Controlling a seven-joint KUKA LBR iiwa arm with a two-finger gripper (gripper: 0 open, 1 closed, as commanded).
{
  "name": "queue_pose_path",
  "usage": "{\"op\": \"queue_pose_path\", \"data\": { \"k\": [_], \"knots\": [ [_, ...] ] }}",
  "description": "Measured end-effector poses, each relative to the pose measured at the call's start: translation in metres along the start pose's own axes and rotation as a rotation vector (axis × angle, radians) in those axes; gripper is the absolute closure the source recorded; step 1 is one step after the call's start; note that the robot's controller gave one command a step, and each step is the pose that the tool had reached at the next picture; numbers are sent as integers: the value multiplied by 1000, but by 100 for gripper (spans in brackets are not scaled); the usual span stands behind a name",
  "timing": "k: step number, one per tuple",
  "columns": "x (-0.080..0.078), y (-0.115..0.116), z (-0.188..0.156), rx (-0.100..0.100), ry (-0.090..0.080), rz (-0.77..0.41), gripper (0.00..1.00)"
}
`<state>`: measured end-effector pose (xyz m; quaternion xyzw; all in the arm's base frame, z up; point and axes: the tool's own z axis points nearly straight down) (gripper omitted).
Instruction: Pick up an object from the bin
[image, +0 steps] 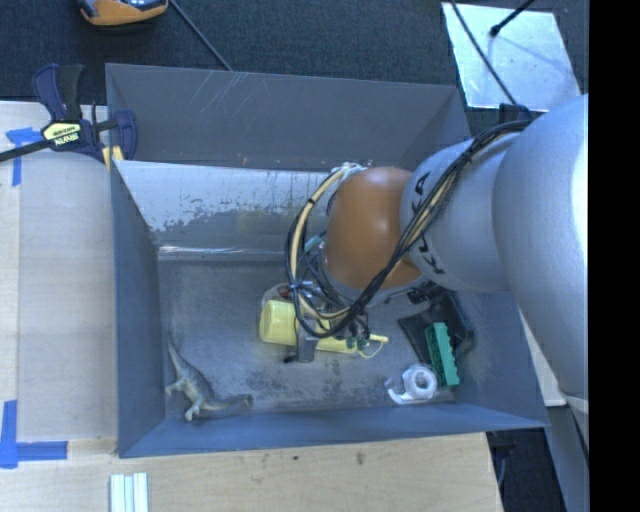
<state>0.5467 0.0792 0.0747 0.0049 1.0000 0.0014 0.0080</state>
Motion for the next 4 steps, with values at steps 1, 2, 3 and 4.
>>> {"op": "queue_pose_path", "data": {
  "k": [1,2,3,4],
  "knots": [
    [2,-7,-47,3,18,-15,100],
    [-45,-16,-47,1,-3,-8,100],
    [-17,-18,-59,5,30,2,100],
    [-34,-9,-92,3,15,18,100]
  ]
}}
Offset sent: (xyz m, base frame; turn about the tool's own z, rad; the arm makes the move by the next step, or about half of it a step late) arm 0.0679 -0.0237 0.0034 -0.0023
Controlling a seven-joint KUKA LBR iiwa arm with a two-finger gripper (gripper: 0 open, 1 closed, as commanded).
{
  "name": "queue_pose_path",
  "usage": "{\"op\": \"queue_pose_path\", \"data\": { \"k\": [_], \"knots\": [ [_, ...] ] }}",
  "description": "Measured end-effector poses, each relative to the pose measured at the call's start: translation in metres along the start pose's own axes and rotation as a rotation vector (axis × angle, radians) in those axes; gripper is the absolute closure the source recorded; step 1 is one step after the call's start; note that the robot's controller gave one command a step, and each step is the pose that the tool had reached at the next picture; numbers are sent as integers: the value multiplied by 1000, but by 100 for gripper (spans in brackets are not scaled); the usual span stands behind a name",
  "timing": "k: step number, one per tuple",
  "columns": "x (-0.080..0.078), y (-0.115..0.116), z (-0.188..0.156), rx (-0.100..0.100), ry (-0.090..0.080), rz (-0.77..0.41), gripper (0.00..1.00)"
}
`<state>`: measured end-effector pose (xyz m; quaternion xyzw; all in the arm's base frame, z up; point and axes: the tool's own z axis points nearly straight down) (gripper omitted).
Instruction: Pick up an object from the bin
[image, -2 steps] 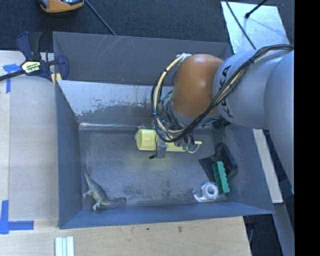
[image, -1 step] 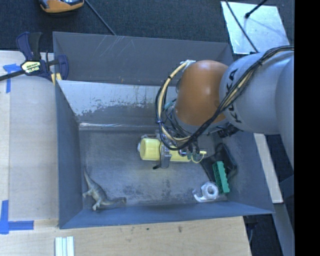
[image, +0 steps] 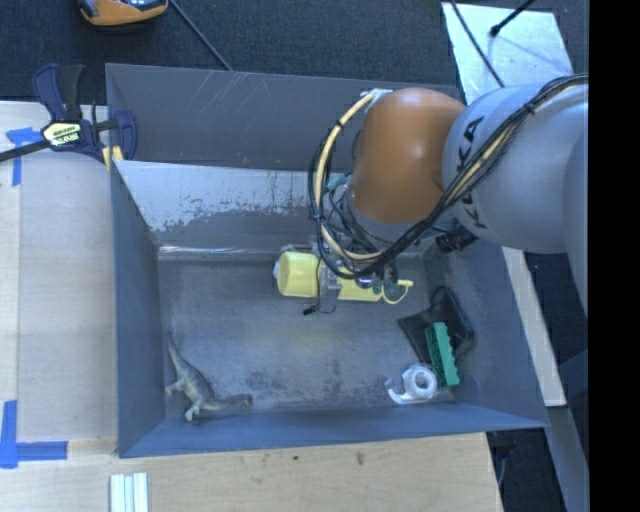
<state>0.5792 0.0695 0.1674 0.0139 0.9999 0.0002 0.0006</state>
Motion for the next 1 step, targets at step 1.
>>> {"op": "queue_pose_path", "data": {
  "k": [1],
  "knots": [
    [3,-5,-48,1,7,4,100]
  ]
}}
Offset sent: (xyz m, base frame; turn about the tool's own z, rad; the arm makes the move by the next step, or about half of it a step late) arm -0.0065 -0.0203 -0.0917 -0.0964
